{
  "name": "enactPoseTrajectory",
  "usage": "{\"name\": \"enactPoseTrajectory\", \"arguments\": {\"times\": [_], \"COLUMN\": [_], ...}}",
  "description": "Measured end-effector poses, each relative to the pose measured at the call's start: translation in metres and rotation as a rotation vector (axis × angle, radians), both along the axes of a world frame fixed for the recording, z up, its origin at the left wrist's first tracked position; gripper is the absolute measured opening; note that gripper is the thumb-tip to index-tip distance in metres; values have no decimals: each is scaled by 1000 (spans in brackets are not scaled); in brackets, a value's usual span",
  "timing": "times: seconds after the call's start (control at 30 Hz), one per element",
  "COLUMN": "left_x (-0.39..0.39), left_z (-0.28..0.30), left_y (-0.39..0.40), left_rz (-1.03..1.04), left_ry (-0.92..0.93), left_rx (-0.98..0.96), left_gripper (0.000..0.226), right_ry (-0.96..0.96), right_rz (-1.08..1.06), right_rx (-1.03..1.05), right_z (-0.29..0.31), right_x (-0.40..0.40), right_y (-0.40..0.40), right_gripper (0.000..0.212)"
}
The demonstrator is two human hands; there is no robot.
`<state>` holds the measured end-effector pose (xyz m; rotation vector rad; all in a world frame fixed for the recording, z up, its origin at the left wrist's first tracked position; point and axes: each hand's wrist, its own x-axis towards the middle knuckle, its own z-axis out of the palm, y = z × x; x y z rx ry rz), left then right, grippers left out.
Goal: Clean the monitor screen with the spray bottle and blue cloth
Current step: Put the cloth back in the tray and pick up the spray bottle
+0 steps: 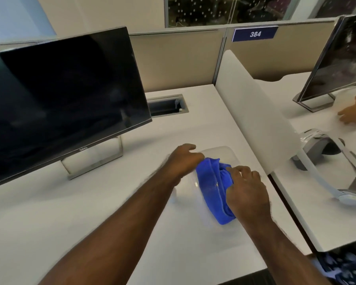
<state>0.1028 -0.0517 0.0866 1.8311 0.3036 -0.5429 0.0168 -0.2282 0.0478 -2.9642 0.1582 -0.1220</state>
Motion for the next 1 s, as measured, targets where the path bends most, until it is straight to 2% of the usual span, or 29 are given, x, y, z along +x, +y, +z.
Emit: {"name": "enactPoseTrajectory", "arguments": {"times": [0.17, 0.23, 0.33, 0.4, 0.47, 0.53, 0.63, 0.73, 0.8, 0.83, 0.93, 1.0], "left_x": [-16, -30, -55, -72, -87, -95, -100, -101, -100, -100, -96, -91], "left_z": [-12, -30, -66, -90, -109, -123, -132, -139, -143, -143, -128, -107], "left_y": [70, 90, 106, 111, 110, 106, 101, 101, 103, 104, 109, 115], "left_rz": [107, 122, 35, -92, -209, -294, -416, -439, -430, -403, -138, 40], "left_ry": [-261, -295, -252, -202, -186, -218, -280, -359, -404, -419, -443, -472], "left_rx": [209, 300, 431, 493, 541, 632, 864, 957, 955, 916, 582, 343], "left_gripper": [36, 35, 41, 48, 51, 48, 40, 31, 29, 29, 21, 18], "right_ry": [-87, -20, 196, 339, 411, 386, 321, 315, 315, 268, 130, 178], "right_rz": [305, 366, 262, 197, 160, 105, 52, 57, 84, 134, 276, 352], "right_rx": [259, 427, 748, 765, 721, 722, 708, 724, 730, 665, 596, 581], "right_z": [7, 2, -13, -27, -39, -48, -57, -60, -56, -53, -40, -33], "right_x": [-5, -7, -8, -7, -6, -5, -4, -3, -6, -8, -11, -11], "right_y": [46, 67, 97, 111, 120, 127, 134, 133, 132, 130, 120, 112], "right_gripper": [41, 41, 56, 75, 79, 66, 36, 21, 16, 19, 19, 15]}}
